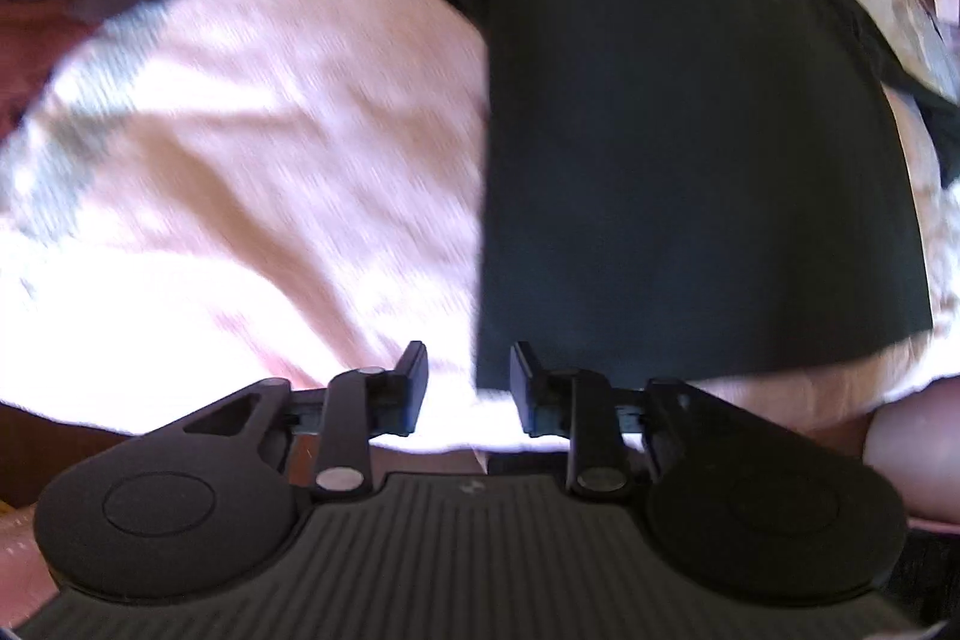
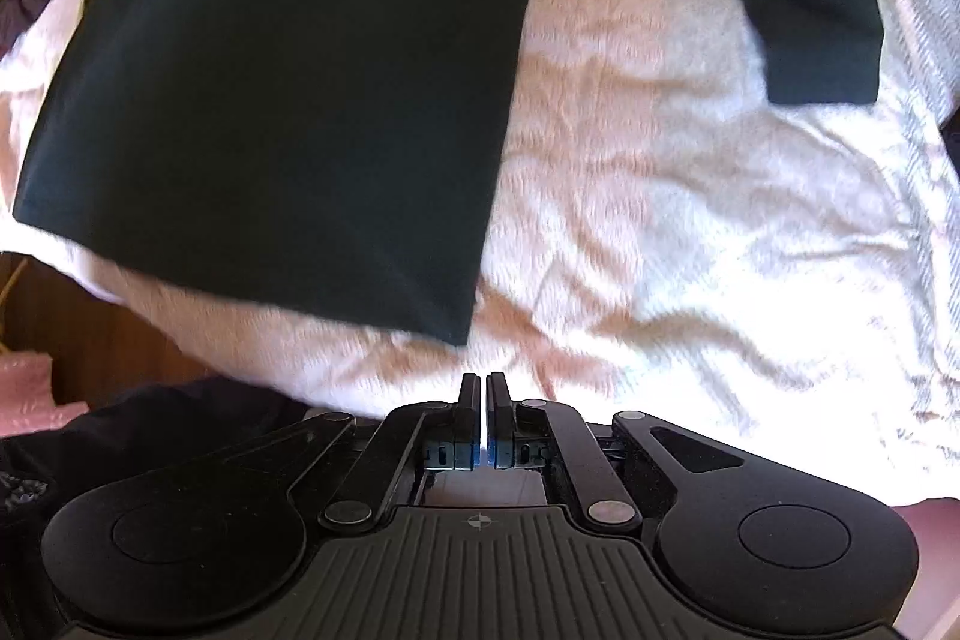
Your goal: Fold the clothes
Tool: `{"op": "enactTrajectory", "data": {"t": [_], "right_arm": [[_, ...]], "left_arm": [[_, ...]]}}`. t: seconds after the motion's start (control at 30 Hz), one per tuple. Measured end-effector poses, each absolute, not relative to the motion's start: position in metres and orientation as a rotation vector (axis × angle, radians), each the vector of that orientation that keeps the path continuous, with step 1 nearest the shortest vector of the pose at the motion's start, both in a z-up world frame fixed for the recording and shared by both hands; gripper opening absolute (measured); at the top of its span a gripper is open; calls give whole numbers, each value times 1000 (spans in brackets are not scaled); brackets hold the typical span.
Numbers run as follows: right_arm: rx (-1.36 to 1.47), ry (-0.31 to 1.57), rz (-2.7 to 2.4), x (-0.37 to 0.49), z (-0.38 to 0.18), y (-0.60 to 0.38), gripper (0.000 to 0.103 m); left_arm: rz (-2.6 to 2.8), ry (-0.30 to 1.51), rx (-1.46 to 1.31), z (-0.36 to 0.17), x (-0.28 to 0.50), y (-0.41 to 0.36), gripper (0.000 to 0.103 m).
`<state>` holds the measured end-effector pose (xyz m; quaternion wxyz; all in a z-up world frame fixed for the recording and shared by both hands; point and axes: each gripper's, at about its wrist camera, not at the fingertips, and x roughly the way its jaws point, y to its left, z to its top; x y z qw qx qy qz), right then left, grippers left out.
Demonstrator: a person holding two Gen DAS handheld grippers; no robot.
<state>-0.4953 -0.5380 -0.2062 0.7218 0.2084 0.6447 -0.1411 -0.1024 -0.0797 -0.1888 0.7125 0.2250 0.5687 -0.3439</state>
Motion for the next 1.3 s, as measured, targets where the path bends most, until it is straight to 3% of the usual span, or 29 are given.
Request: {"op": "enactTrajectory", "data": {"t": [0.07,0.1,0.13,0.17,0.4,0.53,0.7,0.8,0.83,0.97,1.3], "right_arm": [[442,1388,-295,-475,-202,-535,7],[425,1372,-279,-463,-199,-531,18],[408,1356,-263,-450,-196,-528,38],[392,1340,-248,-437,-194,-525,53],[338,1229,-239,-329,-172,-487,54],[349,1251,-263,-279,-178,-462,54],[324,1311,-253,-233,-188,-433,54],[317,1333,-255,-218,-199,-430,54],[325,1339,-259,-215,-201,-430,54],[349,1346,-261,-198,-204,-435,55],[322,1280,-230,-161,-194,-446,55]], "left_arm": [[-768,1222,480,-181,-85,-84,36],[-777,1202,474,-179,-73,-94,37],[-787,1181,470,-177,-59,-108,40],[-791,1165,467,-177,-43,-117,43],[-904,1176,403,-228,50,-175,43],[-976,1245,352,-269,87,-205,38],[-1024,1351,313,-297,99,-219,38],[-1044,1358,318,-295,98,-219,14],[-1066,1366,314,-291,99,-217,0],[-1096,1271,322,-252,104,-201,0],[-701,923,314,-92,229,-67,0]]}}
